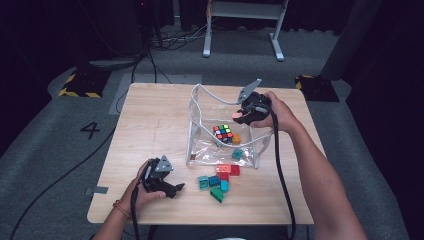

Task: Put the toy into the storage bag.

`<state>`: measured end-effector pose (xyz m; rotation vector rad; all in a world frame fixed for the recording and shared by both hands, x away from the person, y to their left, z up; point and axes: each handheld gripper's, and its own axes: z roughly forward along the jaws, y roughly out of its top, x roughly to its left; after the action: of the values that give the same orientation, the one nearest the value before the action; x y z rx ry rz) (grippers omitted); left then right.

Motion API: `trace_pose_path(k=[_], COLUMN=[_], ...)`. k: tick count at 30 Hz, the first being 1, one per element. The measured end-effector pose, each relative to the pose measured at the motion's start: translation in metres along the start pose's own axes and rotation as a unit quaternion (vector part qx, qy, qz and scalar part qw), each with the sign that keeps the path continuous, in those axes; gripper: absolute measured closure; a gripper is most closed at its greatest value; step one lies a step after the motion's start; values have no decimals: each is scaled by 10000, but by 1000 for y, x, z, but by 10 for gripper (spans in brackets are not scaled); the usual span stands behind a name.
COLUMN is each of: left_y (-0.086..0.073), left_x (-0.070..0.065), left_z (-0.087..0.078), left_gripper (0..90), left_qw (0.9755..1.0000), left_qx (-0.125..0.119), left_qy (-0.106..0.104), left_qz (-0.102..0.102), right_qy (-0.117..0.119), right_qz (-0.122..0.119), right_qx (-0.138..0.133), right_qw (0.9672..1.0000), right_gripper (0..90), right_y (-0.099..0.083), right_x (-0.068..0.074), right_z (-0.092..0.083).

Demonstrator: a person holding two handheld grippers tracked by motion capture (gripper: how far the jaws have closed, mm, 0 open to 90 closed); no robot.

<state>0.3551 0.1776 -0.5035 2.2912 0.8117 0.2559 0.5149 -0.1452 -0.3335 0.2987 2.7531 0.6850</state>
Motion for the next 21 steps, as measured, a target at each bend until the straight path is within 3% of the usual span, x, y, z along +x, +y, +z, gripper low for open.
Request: trace_pose_path(k=[3,5,8,14,20,21], left_y=[0,0,0,0,0,0], left_x=[0,0,0,0,0,0], left_z=[0,0,-1,-1,0,0], left_gripper=[56,56,56,56,56,56], left_qw=[10000,10000,10000,10000,10000,10000], left_qx=[0,-1,-3,-3,-6,-5], left_qy=[26,28,36,35,33,39], left_qz=[15,15,25,23,28,26], right_qy=[15,49,66,26,56,18], right_qz=[-38,-26,160,299,386,433], right_qx=[348,419,662,1019,853,635], right_qw=[9994,9991,9977,9943,9956,9970], right_gripper=[668,668,668,667,631,595], right_y=[0,-1,-8,-29,-36,-37], right_x=[-2,-3,-8,-15,-13,-13], right_z=[6,6,6,3,-1,-7])
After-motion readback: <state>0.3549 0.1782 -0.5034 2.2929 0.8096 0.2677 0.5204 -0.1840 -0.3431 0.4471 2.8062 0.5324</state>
